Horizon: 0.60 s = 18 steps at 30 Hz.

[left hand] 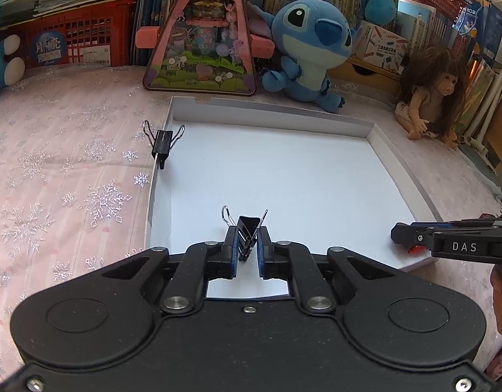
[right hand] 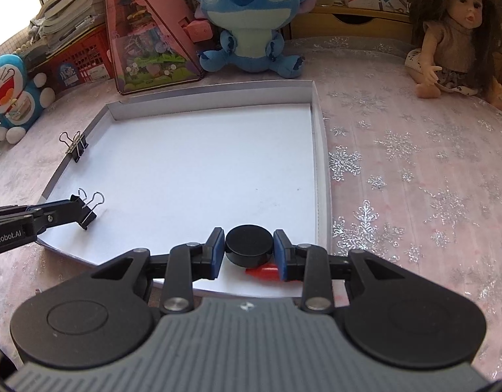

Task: Organize rigid objects
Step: 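Carry the clip with the left tool into the white tray while the right tool carries the puck, then open the left tool to drop the clip while the right tool releases the puck in the tray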

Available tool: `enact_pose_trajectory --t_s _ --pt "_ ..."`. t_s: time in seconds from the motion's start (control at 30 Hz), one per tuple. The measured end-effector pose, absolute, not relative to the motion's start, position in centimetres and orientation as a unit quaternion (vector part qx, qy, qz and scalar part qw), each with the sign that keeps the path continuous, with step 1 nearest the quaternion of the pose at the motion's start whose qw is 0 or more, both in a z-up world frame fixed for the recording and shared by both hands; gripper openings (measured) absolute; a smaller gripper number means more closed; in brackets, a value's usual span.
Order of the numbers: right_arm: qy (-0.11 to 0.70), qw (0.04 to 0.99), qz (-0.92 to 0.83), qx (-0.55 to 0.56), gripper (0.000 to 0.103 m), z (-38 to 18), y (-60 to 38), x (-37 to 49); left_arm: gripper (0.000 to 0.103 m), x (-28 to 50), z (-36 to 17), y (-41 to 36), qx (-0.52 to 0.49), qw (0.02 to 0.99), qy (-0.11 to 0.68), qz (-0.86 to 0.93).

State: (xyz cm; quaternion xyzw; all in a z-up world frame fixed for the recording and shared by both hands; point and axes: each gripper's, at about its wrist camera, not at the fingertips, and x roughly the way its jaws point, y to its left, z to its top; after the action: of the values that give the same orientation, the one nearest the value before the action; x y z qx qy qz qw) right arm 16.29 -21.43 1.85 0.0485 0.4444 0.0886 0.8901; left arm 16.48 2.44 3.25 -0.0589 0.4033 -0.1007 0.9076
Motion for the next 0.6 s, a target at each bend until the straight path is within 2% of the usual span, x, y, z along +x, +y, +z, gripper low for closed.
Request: enact_pose_trajectory --t_s 0.13,0.2,0.47,0.5,0.6 --pt "0.449 0.888 0.088 0.042 0.041 1.9 -21.4 16.3 0.01 16.3 3.0 2.5 -0.058 0.906 0.408 -0.101" --pt "0.448 0.889 0.085 0.039 0.055 2.1 -21.4 16.3 0.01 16.3 2.9 2.6 -0.058 0.905 0.408 -0.101" --pt "0.44 0.893 0.086 0.043 0.057 2.6 -21.8 16.2 0.011 15.9 2.9 2.4 -0.055 0.907 0.404 -0.106" --pt "0.439 0.893 0.087 0.044 0.058 2.6 -21.8 16.2 0.013 15.8 3.0 2.4 -0.053 0.909 0.401 -0.105" --pt "0.431 0.897 0.091 0.045 0.061 2.8 -21.9 15.9 0.028 15.3 3.4 2.4 -0.052 0.913 0.391 -0.106"
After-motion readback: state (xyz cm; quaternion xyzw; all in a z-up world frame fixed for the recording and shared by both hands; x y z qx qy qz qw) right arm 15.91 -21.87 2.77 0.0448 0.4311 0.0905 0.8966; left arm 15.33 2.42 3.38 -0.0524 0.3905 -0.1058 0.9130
